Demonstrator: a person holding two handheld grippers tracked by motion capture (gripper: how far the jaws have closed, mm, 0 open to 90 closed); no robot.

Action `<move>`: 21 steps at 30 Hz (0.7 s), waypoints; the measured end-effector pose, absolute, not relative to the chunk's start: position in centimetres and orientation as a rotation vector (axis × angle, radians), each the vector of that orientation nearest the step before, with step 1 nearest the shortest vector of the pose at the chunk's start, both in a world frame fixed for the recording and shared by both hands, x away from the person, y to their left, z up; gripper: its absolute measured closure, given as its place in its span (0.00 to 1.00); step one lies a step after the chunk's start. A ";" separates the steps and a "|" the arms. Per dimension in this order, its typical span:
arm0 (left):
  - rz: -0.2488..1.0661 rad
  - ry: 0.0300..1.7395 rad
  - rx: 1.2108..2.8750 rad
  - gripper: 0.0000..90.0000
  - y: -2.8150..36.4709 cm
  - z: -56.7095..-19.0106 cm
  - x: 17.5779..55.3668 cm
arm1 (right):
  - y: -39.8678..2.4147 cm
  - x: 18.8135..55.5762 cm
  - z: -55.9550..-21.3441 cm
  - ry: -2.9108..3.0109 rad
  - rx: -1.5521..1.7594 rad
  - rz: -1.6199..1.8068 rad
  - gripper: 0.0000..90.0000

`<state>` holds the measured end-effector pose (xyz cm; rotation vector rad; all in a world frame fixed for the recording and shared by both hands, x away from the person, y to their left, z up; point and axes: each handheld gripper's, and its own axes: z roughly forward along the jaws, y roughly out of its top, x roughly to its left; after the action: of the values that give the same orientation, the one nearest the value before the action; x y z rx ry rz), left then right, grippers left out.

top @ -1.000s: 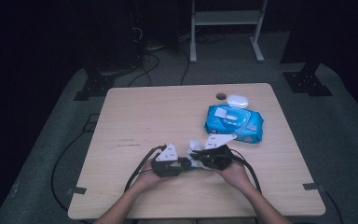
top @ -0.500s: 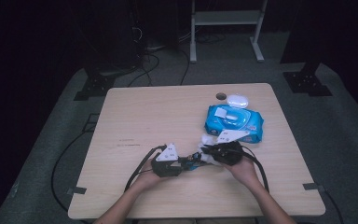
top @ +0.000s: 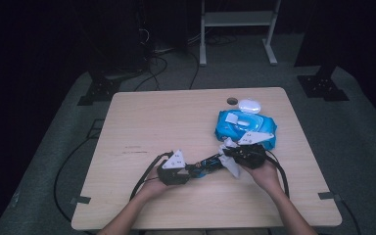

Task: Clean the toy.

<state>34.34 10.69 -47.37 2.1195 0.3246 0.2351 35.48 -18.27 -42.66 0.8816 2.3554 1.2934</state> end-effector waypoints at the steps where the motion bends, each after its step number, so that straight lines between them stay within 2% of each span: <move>1: 0.235 0.325 2.119 0.77 10.7 -47.4 34.3 | -18.0 35.4 -42.7 2.363 0.883 1.299 0.94; 14: 0.249 0.310 2.126 0.77 10.6 -47.4 34.3 | -10.7 33.7 -43.2 2.496 0.652 1.513 0.94; 18: 0.250 0.313 2.125 0.77 10.6 -47.4 34.3 | -10.2 33.5 -43.3 2.509 0.618 1.475 0.94; 21: 0.251 0.309 2.126 0.77 10.6 -47.4 34.3 | -11.6 33.8 -43.0 2.465 0.647 1.395 0.94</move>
<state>34.29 10.61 -47.35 2.1259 0.3087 0.2509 33.83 -11.63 -42.99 0.6470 2.4650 1.3945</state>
